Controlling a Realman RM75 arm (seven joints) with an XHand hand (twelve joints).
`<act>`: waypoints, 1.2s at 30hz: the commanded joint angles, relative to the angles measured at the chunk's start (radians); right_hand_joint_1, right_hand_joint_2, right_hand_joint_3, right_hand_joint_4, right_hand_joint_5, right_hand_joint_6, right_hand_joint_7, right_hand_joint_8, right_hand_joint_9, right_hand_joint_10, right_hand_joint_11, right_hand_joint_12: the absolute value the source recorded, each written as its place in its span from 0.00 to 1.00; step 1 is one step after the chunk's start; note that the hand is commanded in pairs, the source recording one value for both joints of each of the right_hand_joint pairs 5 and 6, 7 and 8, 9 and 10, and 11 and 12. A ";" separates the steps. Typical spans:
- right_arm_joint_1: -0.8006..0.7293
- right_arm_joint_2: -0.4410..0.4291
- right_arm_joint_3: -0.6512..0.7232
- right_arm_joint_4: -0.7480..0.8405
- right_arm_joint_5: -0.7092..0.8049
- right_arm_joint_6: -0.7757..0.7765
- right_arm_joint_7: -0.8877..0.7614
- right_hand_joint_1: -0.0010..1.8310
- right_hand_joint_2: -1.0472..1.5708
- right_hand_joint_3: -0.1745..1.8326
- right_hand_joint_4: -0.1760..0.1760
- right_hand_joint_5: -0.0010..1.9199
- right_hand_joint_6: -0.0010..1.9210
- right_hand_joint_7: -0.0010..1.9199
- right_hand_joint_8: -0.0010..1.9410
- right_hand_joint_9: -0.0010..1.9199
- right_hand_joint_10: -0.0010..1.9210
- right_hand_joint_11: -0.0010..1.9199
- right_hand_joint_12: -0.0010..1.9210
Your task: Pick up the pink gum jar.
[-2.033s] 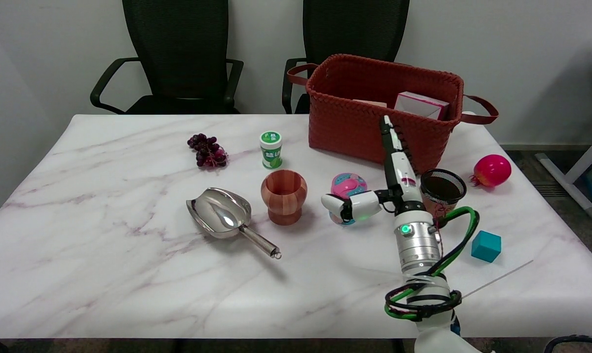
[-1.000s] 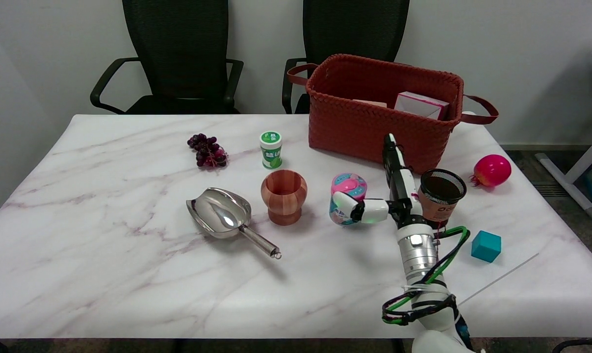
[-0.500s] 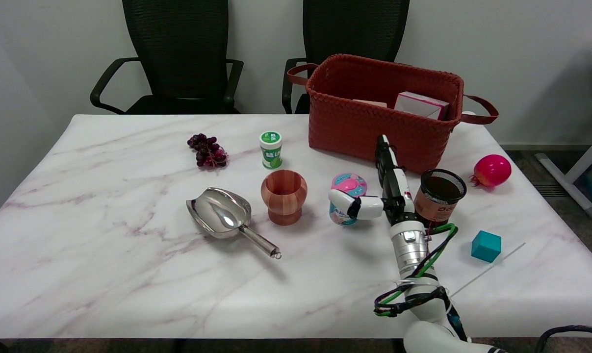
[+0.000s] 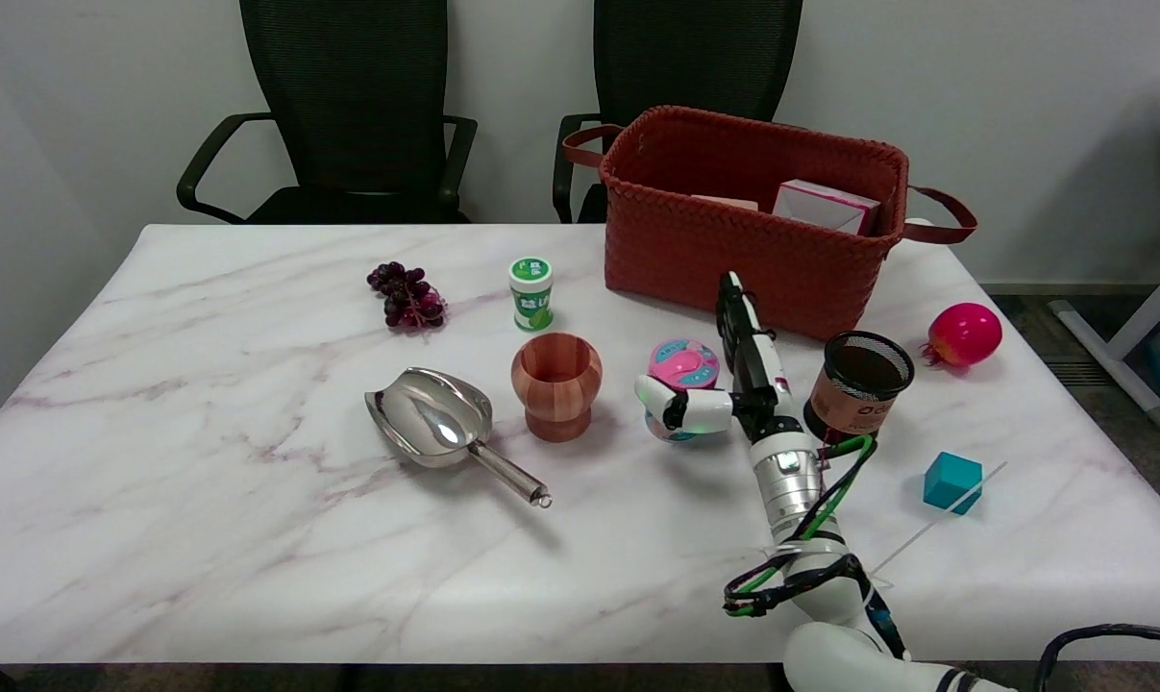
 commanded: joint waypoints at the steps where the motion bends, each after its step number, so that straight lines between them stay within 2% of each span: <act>1: 0.026 -0.006 -0.010 -0.046 -0.003 -0.052 0.023 0.72 0.44 0.58 0.50 0.00 0.00 0.00 0.00 0.00 0.00 0.00 0.00; 25: 0.039 -0.040 -0.016 -0.107 -0.003 -0.083 0.057 0.71 0.45 0.67 0.50 0.00 0.00 0.00 0.00 0.02 0.02 0.00 0.00; 30: 0.049 -0.040 -0.016 -0.117 -0.003 -0.081 0.057 0.71 0.45 0.68 0.50 0.00 0.00 0.05 0.05 0.05 0.05 0.00 0.00; 36: 0.060 -0.050 -0.015 -0.131 -0.003 -0.079 0.057 0.70 0.47 0.69 0.50 0.00 0.00 0.19 0.19 0.14 0.14 0.00 0.00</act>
